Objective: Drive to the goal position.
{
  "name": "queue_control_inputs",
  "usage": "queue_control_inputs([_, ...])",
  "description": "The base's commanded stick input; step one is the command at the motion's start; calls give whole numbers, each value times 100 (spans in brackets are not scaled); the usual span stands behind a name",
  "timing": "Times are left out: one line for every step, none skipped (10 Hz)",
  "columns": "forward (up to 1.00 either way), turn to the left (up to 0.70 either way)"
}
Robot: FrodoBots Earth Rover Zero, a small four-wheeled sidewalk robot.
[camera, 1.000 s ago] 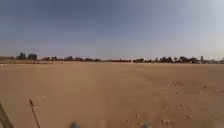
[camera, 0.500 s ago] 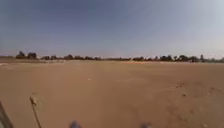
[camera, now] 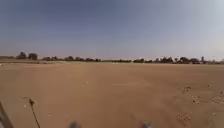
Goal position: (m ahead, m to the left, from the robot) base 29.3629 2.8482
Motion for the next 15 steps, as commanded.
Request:
queue_control_inputs([50, 0])
queue_control_inputs([50, 0])
queue_control_inputs([50, 0])
queue_control_inputs([50, 0])
queue_control_inputs([50, 0])
queue_control_inputs([50, 0])
queue_control_inputs([50, 0])
queue_control_inputs([50, 0])
queue_control_inputs([50, 0])
queue_control_inputs([50, 0])
queue_control_inputs([50, 0])
queue_control_inputs([50, 0])
queue_control_inputs([50, 0])
queue_control_inputs([50, 0])
queue_control_inputs([50, 0])
